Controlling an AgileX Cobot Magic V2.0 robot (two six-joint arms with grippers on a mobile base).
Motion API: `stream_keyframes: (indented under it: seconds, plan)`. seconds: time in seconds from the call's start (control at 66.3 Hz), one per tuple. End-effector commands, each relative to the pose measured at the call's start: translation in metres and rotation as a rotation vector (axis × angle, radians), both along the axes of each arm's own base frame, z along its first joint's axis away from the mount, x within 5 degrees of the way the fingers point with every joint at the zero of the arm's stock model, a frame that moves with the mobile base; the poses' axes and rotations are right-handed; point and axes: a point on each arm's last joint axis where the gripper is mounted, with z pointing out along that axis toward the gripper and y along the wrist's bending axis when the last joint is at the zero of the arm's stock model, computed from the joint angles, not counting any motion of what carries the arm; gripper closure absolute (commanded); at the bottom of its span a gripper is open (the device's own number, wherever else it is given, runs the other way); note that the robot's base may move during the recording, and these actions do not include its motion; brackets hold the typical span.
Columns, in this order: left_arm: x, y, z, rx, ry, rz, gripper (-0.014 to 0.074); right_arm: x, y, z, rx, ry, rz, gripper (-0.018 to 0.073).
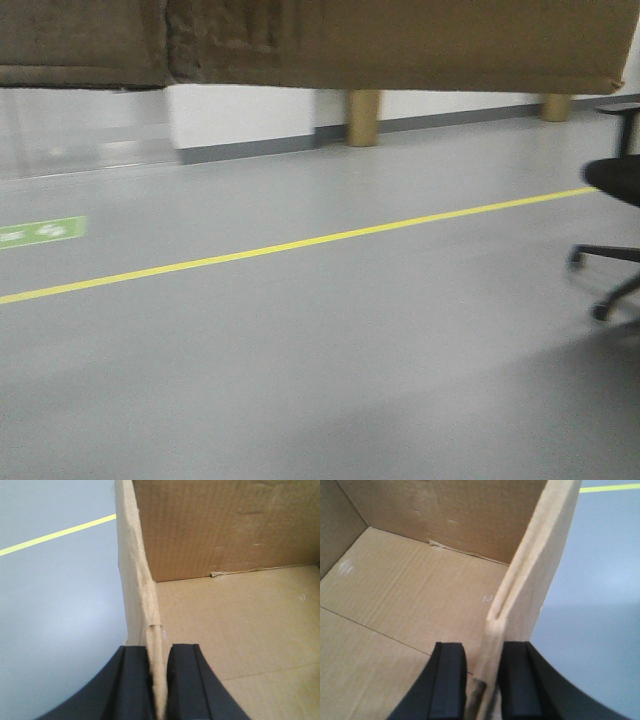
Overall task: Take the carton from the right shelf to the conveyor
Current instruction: 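Hold the carton with both grippers while the base drives away, then carry the carton over the grey conveyor surface with both grippers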
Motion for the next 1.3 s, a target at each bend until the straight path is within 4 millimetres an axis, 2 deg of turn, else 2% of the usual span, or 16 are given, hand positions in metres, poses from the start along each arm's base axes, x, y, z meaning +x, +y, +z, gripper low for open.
stream_keyframes:
  seconds: [0.0,1.282]
  plan:
    - [-0.0004,-0.0025,0.0087,-0.036,-0.077,-0.024,0.0611,-0.0064,0.0031,0.0086,0.059,-0.038,0.048,0.0627]
    - [0.0001,-0.0008,0.0090,-0.015,-0.086,-0.013,0.0611,-0.0045,0.0041,0.0124,0.086,-0.078,0.045,0.0627]
